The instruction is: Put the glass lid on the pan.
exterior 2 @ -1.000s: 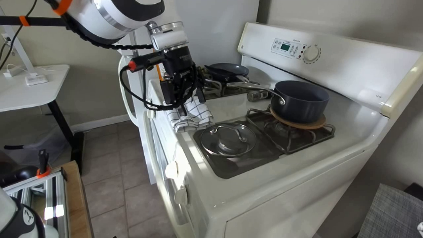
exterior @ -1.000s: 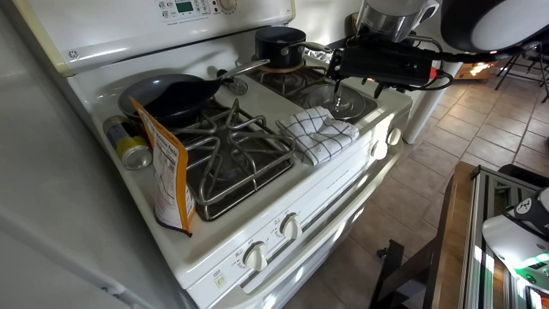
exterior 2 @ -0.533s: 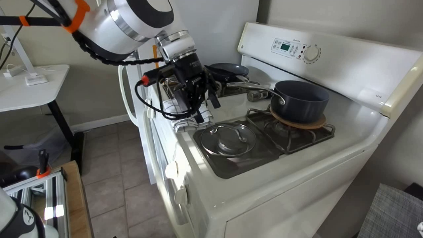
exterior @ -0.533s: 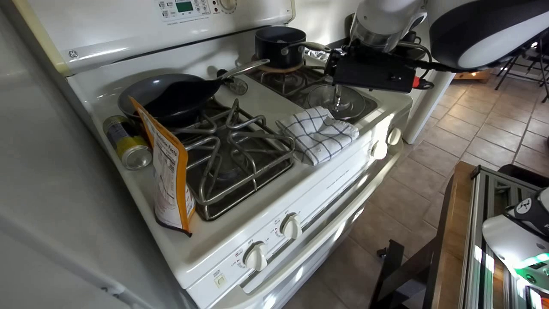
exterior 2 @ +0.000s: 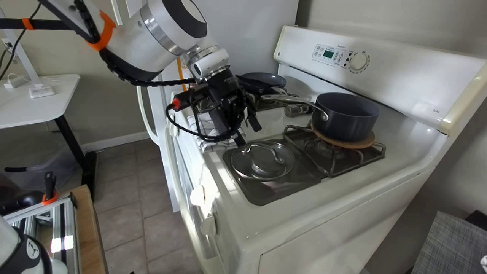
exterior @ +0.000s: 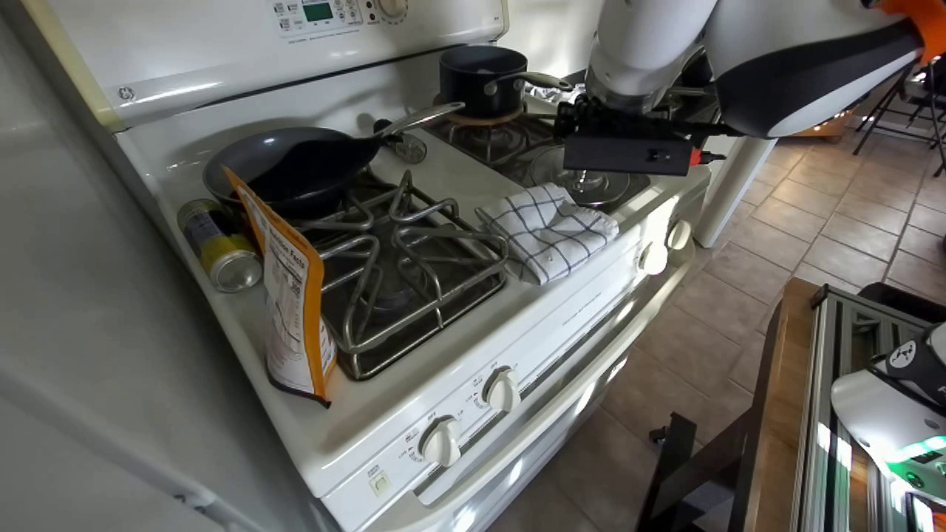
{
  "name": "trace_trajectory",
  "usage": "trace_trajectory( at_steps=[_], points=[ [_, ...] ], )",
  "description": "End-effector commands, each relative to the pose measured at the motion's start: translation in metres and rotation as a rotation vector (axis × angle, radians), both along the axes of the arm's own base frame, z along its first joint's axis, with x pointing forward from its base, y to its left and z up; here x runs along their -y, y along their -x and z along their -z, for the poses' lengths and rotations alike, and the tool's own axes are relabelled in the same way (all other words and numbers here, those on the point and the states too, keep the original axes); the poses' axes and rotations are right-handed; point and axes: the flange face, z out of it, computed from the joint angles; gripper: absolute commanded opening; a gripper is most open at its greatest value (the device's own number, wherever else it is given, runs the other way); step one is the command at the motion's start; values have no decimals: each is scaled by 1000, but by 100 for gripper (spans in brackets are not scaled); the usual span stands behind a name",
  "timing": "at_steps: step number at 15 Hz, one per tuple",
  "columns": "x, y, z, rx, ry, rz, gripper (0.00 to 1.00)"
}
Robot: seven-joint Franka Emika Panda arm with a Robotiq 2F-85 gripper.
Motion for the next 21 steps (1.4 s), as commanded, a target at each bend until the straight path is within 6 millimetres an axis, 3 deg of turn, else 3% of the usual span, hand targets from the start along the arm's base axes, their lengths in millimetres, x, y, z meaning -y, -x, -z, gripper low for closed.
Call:
trace_trajectory(
  at_steps=[1,2,9,10,12,16,17,21],
  points=[
    [-12,-10,20,63,-20,67,85],
    [-13,-12,24,62,-22,75,86],
    [-14,-27,41,70,-46,126,64],
    [-14,-29,42,75,-50,135,45],
    [-15,-32,43,84,-55,147,37],
    [-17,-33,45,119,-65,181,4],
    [-17,-32,43,125,-67,183,0],
    [-15,-23,25,168,-78,199,4]
  ],
)
